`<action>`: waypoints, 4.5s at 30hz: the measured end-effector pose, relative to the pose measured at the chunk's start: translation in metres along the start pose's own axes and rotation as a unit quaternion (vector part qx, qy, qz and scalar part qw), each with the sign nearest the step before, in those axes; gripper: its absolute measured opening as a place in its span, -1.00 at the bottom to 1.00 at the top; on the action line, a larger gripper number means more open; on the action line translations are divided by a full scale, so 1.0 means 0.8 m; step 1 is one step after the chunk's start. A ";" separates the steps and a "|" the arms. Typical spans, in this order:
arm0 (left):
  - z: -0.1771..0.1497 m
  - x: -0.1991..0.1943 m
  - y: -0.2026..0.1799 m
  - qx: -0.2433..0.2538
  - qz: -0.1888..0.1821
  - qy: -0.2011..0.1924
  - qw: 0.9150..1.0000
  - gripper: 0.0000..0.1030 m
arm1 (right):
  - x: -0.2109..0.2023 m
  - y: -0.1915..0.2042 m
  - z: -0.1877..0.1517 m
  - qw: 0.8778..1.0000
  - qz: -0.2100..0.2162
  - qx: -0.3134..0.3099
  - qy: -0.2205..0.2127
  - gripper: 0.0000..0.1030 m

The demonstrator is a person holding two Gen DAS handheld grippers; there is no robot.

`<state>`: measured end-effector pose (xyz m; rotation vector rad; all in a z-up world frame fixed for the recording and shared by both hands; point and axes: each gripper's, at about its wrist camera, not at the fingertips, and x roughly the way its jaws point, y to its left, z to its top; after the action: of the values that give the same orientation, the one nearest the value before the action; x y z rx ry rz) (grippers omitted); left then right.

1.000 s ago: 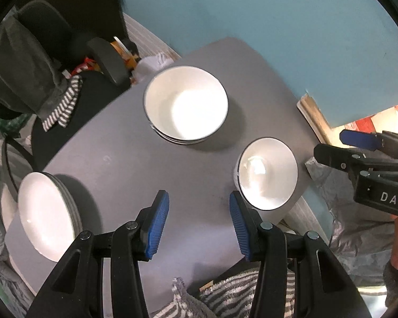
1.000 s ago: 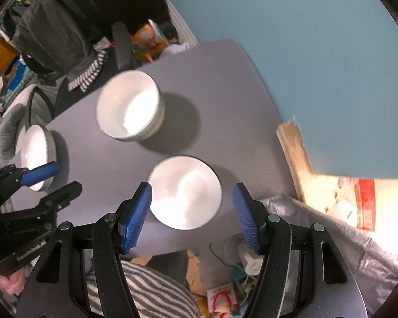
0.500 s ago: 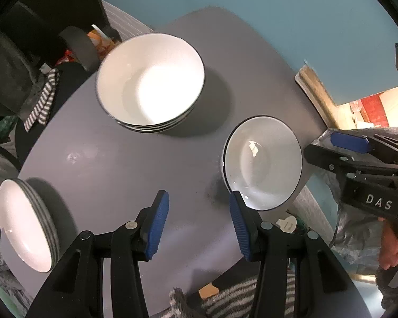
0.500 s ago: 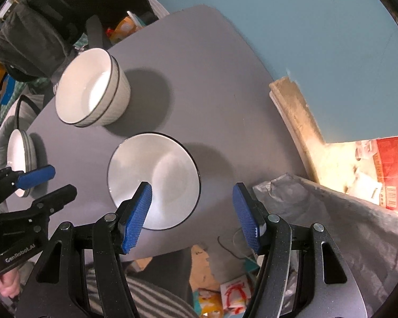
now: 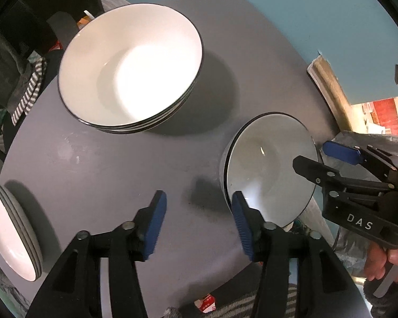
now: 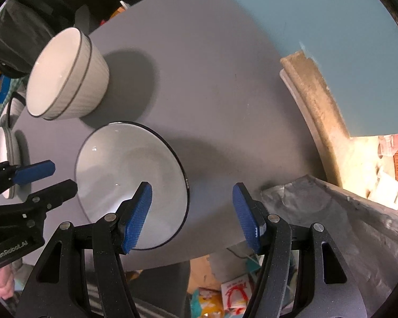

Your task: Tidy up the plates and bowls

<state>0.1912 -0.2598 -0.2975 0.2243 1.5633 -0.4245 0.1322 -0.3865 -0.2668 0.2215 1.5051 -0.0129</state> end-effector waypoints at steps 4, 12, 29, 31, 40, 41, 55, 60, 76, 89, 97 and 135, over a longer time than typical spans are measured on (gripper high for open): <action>-0.001 0.005 -0.003 -0.001 0.006 -0.002 1.000 0.09 | 0.006 0.000 -0.002 1.000 -0.001 -0.004 0.005 0.22; 0.000 0.012 -0.011 -0.008 -0.001 0.001 1.000 0.09 | 0.015 0.004 -0.002 1.000 -0.002 0.000 0.010 0.22; 0.009 0.046 0.006 -0.037 -0.025 0.036 0.998 -0.44 | 0.023 0.009 0.010 0.999 0.006 0.009 0.035 -0.47; 0.013 0.048 0.010 -0.040 -0.026 0.040 0.998 -0.45 | 0.025 0.007 0.010 0.999 0.006 0.010 0.037 -0.56; 0.019 0.052 -0.011 -0.012 -0.011 0.045 0.999 -0.69 | 0.034 0.016 0.008 0.999 0.011 0.008 0.042 -0.81; 0.020 0.053 -0.015 -0.008 -0.014 0.047 0.999 -0.77 | 0.034 0.018 0.010 0.999 0.009 0.006 0.042 -0.81; 0.018 0.056 -0.039 0.002 0.013 0.054 0.998 -0.78 | 0.038 0.021 0.009 0.998 0.024 0.019 0.054 -0.83; 0.023 0.045 -0.033 -0.009 0.006 0.052 0.999 -0.78 | 0.044 0.020 0.012 0.998 0.028 0.018 0.058 -0.83; 0.018 -0.010 -0.039 -0.011 0.002 0.022 1.000 -0.78 | -0.009 0.026 0.021 0.999 0.032 -0.006 0.038 -0.85; 0.010 -0.066 -0.011 -0.024 0.001 -0.012 1.000 -0.78 | -0.060 0.059 0.030 0.999 0.033 -0.032 0.012 -0.85; 0.026 -0.093 0.016 -0.042 0.008 -0.031 0.999 -0.78 | -0.072 0.073 0.047 0.997 0.044 -0.056 0.000 -0.85; 0.100 -0.056 0.097 -0.115 0.058 -0.006 0.992 -0.77 | -0.010 0.143 0.159 0.992 0.028 -0.109 0.052 -0.84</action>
<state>0.2972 -0.2157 -0.2621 0.1324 1.5649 -0.1528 0.2740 -0.2952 -0.2367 0.0900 1.5902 0.2105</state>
